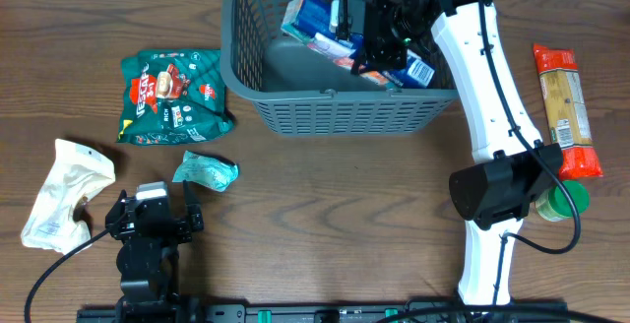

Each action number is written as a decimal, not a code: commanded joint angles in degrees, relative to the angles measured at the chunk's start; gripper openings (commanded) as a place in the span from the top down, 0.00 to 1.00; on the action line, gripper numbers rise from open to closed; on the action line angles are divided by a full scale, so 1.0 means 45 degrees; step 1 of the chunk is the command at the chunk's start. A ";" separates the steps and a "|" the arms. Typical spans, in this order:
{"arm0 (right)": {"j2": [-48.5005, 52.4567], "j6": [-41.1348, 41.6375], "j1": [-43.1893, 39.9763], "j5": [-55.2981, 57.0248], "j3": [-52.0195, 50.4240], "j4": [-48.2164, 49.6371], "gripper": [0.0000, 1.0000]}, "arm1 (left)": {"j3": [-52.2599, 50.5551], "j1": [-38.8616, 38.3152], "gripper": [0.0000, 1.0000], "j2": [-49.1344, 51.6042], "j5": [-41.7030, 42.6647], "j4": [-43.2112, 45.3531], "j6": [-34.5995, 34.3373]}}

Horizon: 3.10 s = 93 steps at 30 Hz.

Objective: Pack container
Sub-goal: 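Lift the blue box and lower it into the grey basket, then open the right gripper and move it to the pasta package, then grasp the orange-and-tan pasta package with the right gripper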

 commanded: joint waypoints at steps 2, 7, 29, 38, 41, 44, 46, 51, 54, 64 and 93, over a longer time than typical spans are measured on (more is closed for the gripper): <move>-0.0097 0.0763 0.0034 -0.0515 0.0102 0.0034 0.01 | -0.0257 -0.0053 0.01 -0.0087 -0.0053 -0.0063 0.0214; -0.0321 0.1656 -0.0170 -0.0515 0.0117 0.0053 0.01 | -0.0257 -0.0053 0.02 -0.0087 -0.0053 -0.0063 0.0214; -0.6115 1.0802 -0.6207 0.9680 0.0141 0.0393 0.01 | -0.0257 -0.0053 0.02 -0.0092 -0.0053 -0.0063 0.0214; -0.5552 1.0229 -0.9568 0.6849 -0.1035 0.0282 0.03 | -0.0257 -0.0053 0.01 -0.0087 -0.0053 -0.0063 0.0214; -0.5085 1.0122 -1.0166 0.6533 -0.1676 0.0583 0.06 | -0.0257 -0.0053 0.02 -0.0092 -0.0053 -0.0063 0.0214; -0.4503 0.9942 -1.0433 0.6334 -0.2356 0.0928 0.12 | -0.0257 -0.0053 0.01 -0.0087 -0.0053 -0.0063 0.0214; -0.4027 0.9938 -1.0482 0.6334 -0.2861 0.1248 0.12 | -0.0257 -0.0053 0.02 -0.0087 -0.0053 -0.0063 0.0214; -0.2569 0.9364 -1.0467 0.5741 -0.4027 0.2016 0.06 | -0.0257 -0.0053 0.02 -0.0092 -0.0053 -0.0063 0.0214; -0.1647 0.9219 -1.0467 0.5654 -0.4702 0.2438 0.01 | -0.0257 -0.0053 0.01 -0.0092 -0.0053 -0.0063 0.0214; 0.0228 0.9015 -1.0501 0.5659 -0.7043 0.4396 0.01 | -0.0257 -0.0053 0.02 -0.0087 -0.0053 -0.0063 0.0214; 0.0253 0.8947 -1.1346 0.5280 -1.1186 0.8291 0.01 | -0.0257 -0.0053 0.02 -0.0087 -0.0053 -0.0063 0.0214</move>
